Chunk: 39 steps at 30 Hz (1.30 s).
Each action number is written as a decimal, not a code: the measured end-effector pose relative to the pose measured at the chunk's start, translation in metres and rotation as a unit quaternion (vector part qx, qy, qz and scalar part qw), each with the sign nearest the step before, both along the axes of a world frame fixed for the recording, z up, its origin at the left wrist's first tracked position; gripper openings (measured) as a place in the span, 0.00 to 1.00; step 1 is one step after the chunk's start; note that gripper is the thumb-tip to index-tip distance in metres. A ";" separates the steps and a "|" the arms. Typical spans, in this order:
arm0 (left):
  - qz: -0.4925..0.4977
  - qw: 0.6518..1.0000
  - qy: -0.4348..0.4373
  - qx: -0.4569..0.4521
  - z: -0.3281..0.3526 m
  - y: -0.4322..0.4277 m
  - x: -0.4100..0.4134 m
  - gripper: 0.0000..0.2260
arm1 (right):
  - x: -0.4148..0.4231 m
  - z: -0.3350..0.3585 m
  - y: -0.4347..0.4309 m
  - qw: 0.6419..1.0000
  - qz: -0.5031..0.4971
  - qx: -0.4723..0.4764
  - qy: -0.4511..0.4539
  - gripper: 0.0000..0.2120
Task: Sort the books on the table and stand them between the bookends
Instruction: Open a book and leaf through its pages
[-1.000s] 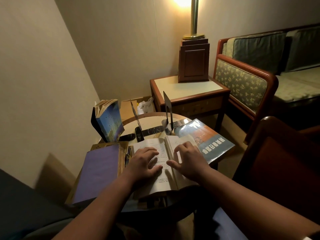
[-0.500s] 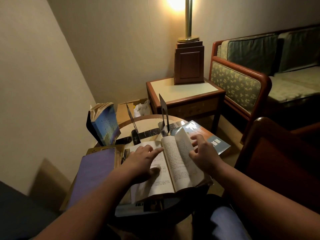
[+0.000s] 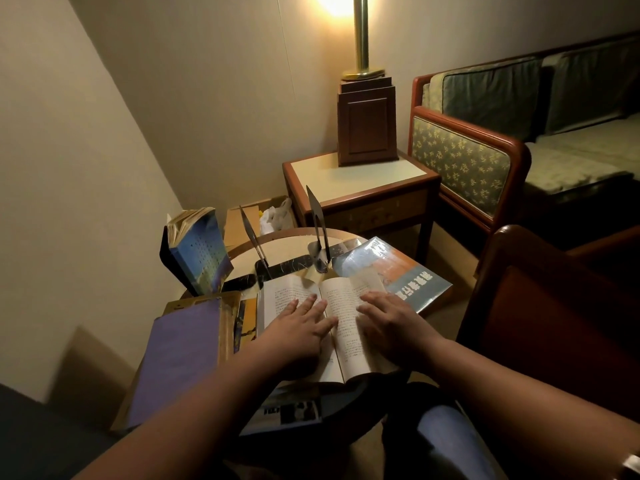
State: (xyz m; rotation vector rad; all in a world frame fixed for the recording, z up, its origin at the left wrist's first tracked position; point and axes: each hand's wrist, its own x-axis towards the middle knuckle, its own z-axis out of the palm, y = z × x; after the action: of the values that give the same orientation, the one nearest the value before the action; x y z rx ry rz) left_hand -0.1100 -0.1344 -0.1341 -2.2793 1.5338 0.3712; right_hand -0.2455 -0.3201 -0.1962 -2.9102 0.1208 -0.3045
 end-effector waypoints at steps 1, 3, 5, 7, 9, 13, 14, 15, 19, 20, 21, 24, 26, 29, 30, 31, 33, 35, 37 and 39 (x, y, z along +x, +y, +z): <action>0.009 1.000 0.016 -0.007 -0.002 0.001 0.002 0.27 | 0.000 -0.003 0.000 1.000 -0.004 -0.004 0.031 0.21; 0.012 0.999 0.027 -0.017 -0.006 0.005 0.007 0.26 | 0.000 -0.005 0.002 0.996 -0.011 -0.007 0.091 0.33; 0.012 0.999 0.026 -0.023 -0.011 0.008 0.009 0.29 | -0.003 -0.006 0.006 0.992 -0.006 -0.021 0.121 0.45; 0.010 0.999 0.030 -0.034 -0.014 0.010 0.007 0.37 | -0.009 -0.005 0.011 0.988 -0.006 -0.021 0.151 0.48; 0.010 0.998 0.031 -0.046 -0.016 0.010 0.005 0.40 | -0.017 -0.004 0.019 0.985 -0.011 -0.018 0.173 0.51; 0.013 0.997 0.039 -0.064 -0.018 0.011 0.006 0.39 | -0.038 -0.007 0.033 0.979 -0.014 -0.009 0.202 0.51; 0.013 0.997 0.041 -0.065 -0.019 0.012 0.006 0.39 | -0.043 -0.008 0.036 0.979 -0.010 -0.007 0.204 0.52; 0.013 0.997 0.042 -0.065 -0.020 0.012 0.006 0.38 | -0.047 -0.009 0.038 0.979 -0.008 -0.004 0.204 0.53; 0.012 0.997 0.046 -0.065 -0.022 0.011 0.007 0.37 | -0.049 -0.012 0.038 0.976 -0.013 -0.007 0.219 0.53; 0.011 0.997 0.049 -0.064 -0.022 0.011 0.007 0.38 | -0.047 -0.012 0.036 0.975 -0.014 -0.006 0.220 0.53; 0.009 0.997 0.052 -0.063 -0.023 0.011 0.007 0.38 | -0.044 -0.012 0.033 0.975 -0.015 -0.004 0.220 0.53; 0.007 0.996 0.054 -0.065 -0.024 0.011 0.009 0.36 | -0.028 -0.013 0.021 0.974 -0.016 0.012 0.225 0.54; 0.008 0.996 0.056 -0.068 -0.026 0.012 0.010 0.34 | -0.013 -0.012 0.013 0.975 -0.016 0.014 0.223 0.56; 0.007 0.996 0.055 -0.065 -0.029 0.013 0.011 0.33 | 0.019 -0.007 0.000 0.977 -0.019 0.019 0.210 0.55; 0.006 0.996 0.054 -0.065 -0.029 0.013 0.011 0.33 | 0.030 -0.005 -0.004 0.978 -0.022 0.021 0.207 0.55; 0.006 0.997 0.054 -0.063 -0.029 0.013 0.011 0.33 | 0.042 -0.003 -0.009 0.978 -0.025 0.022 0.204 0.55; 0.008 0.997 0.054 -0.058 -0.029 0.013 0.011 0.33 | 0.061 0.001 -0.016 0.979 -0.033 0.018 0.200 0.50; 0.010 0.997 0.054 -0.054 -0.028 0.012 0.013 0.34 | 0.073 0.006 -0.018 0.978 -0.038 0.018 0.203 0.44; 0.012 0.997 0.051 -0.056 -0.029 0.011 0.014 0.34 | 0.078 0.007 -0.016 0.979 -0.037 0.020 0.200 0.44; 0.013 0.997 0.050 -0.056 -0.030 0.011 0.014 0.34 | 0.076 0.005 -0.015 0.979 -0.036 0.022 0.198 0.48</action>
State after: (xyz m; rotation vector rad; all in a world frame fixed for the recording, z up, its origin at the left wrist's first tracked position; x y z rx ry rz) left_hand -0.0963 -0.1234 -0.1639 -2.4023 1.6114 0.4222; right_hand -0.1696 -0.3348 -0.1913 -2.8869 0.2900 0.2693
